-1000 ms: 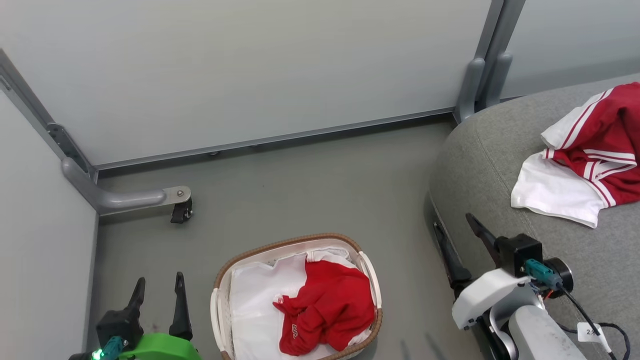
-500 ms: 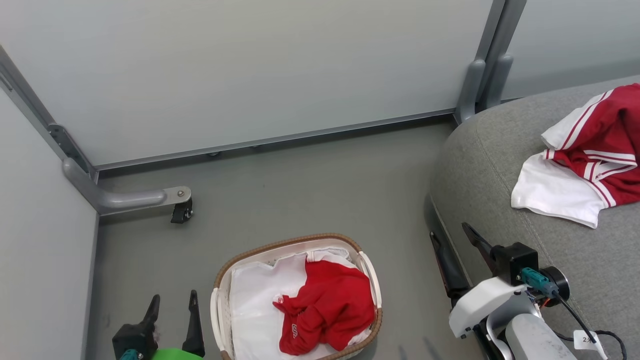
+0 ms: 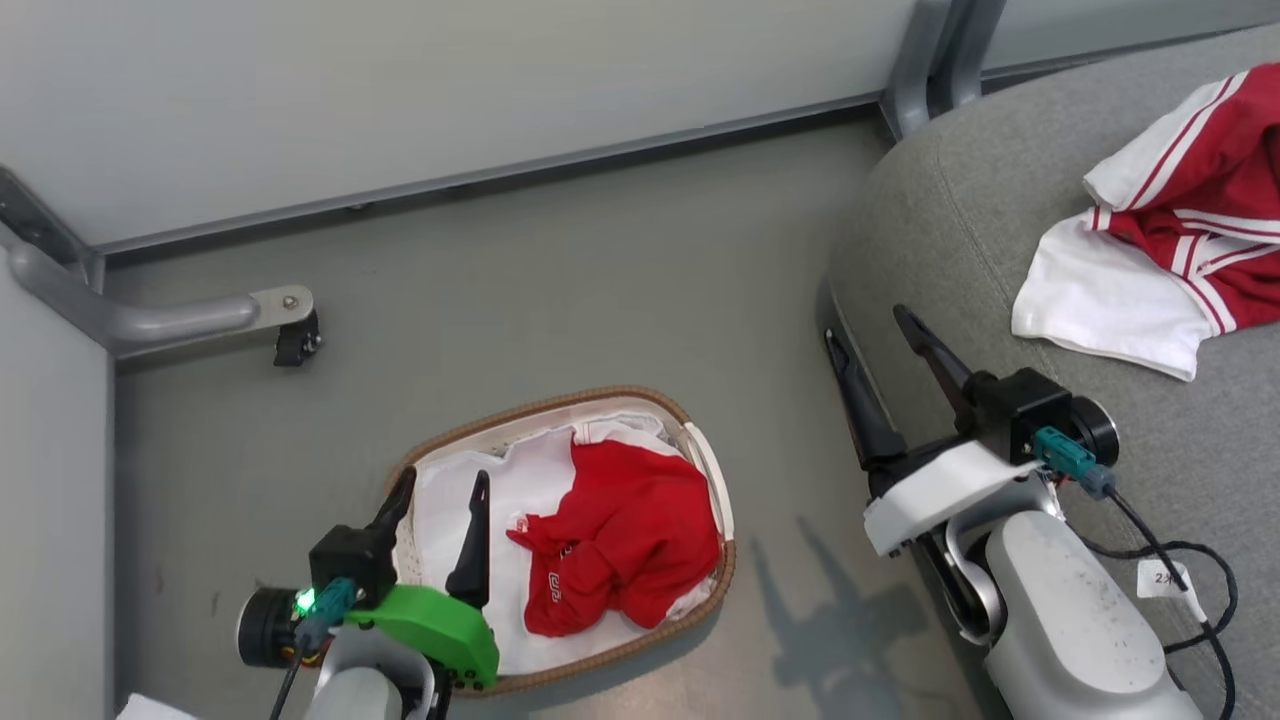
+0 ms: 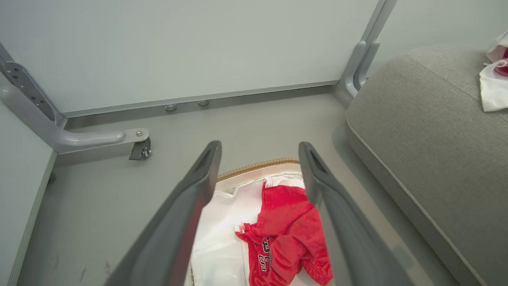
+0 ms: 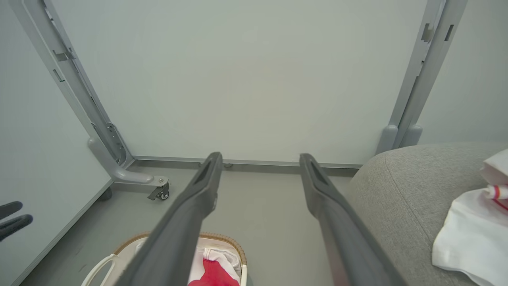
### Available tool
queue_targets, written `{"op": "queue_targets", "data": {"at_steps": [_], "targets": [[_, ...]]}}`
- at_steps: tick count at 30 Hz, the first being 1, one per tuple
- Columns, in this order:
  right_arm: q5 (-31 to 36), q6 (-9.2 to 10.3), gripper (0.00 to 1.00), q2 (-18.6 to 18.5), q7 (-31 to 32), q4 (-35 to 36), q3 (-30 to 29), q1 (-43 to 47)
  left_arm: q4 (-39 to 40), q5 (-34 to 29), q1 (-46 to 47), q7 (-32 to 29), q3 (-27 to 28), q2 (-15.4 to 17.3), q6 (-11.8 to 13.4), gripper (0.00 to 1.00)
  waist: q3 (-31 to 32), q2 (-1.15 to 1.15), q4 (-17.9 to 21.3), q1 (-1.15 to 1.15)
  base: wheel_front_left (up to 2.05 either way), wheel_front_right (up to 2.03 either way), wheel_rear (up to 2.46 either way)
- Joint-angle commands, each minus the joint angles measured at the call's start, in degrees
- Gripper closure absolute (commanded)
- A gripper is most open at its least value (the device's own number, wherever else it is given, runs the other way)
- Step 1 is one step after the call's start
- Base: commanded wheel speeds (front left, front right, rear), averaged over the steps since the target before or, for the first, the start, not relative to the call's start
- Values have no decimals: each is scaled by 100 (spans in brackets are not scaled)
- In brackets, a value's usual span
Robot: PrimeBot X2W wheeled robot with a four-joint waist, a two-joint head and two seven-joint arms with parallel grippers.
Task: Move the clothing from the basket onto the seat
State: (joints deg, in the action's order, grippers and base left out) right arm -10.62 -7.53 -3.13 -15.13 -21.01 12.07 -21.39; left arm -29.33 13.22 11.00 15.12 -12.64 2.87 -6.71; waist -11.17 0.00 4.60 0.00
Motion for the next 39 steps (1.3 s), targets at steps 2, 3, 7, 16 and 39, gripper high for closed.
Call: {"op": "queue_targets", "data": {"at_steps": [2, 3, 7, 16, 39], "targets": [[-4, 8, 0, -3, -3, 110, 7, -181, -70, -80, 290, 5, -36, 15, -34, 0, -732, 0, 418, 0, 0, 0, 0], [-11, 8, 0, 2, -3, 161, 22, -245, -120, -114, 384, 5, -51, 16, -48, 0, -856, 0, 469, 0, 0, 0, 0], [-79, 8, 0, 14, -3, 365, 99, -471, -312, -216, 735, 5, -130, 18, -82, 0, -1281, 0, 638, 0, 0, 0, 0], [-367, 8, 0, 17, -3, 799, 401, -957, -711, -89, 1401, 5, -595, 312, -86, 0, -2226, 0, 991, 0, 0, 0, 0], [-585, 8, 0, 14, -3, 1252, 763, -1337, -2097, 495, 2452, 5, -2650, 903, -86, 0, -3285, 0, 1337, 0, 0, 0, 0]]}}
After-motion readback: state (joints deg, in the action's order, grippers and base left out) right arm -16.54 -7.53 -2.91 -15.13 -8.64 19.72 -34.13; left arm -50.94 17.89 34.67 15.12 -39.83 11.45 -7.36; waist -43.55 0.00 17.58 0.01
